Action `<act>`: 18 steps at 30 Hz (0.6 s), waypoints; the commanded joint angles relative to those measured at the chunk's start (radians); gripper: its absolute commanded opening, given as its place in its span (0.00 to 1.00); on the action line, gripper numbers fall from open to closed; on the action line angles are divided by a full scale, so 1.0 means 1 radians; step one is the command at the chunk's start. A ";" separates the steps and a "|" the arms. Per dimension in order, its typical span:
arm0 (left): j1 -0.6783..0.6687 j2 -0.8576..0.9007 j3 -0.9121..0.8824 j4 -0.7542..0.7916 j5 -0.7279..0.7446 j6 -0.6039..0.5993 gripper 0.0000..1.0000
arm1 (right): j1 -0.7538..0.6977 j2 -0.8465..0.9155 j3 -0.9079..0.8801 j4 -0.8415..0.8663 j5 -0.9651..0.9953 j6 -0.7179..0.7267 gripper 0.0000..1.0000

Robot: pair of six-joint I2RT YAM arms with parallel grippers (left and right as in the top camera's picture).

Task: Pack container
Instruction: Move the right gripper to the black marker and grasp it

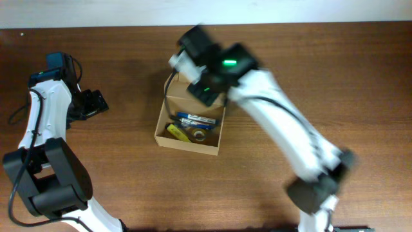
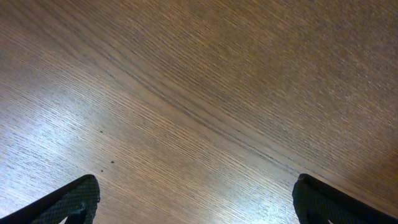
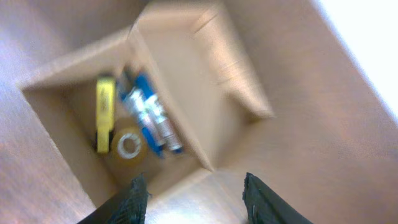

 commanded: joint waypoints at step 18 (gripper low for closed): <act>0.002 -0.002 -0.003 -0.001 0.007 0.012 1.00 | -0.584 -0.288 -0.705 0.217 -0.105 0.256 0.49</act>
